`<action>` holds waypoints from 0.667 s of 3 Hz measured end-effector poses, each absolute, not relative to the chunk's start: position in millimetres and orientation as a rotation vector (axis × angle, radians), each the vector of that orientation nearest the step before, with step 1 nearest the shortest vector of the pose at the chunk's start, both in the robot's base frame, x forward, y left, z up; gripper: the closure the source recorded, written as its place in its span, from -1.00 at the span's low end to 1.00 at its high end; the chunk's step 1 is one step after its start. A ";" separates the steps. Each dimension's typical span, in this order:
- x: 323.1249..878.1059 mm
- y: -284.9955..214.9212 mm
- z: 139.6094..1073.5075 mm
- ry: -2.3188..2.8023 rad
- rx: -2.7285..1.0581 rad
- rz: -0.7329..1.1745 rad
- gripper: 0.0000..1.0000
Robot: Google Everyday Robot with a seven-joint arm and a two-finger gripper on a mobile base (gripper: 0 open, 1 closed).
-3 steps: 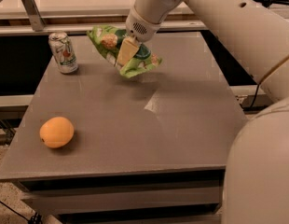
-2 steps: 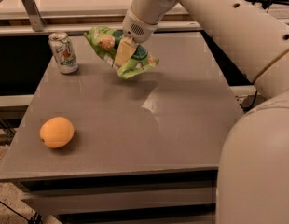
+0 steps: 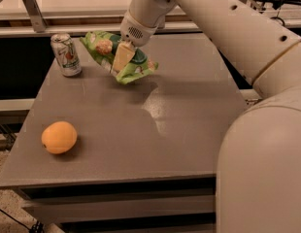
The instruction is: Move green rice chip bag near 7up can
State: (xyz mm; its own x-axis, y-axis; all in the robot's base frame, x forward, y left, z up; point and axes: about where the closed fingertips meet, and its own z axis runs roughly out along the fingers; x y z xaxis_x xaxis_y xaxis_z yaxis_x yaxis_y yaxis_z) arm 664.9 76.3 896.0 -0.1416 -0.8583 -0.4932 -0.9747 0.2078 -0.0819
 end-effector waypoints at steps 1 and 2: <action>663.7 85.6 893.1 2.046 -1.708 0.381 0.16; 663.8 92.7 889.8 2.049 -1.706 0.393 -0.30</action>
Offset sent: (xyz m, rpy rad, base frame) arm -0.0008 0.0213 -0.0051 0.0231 0.0198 0.0054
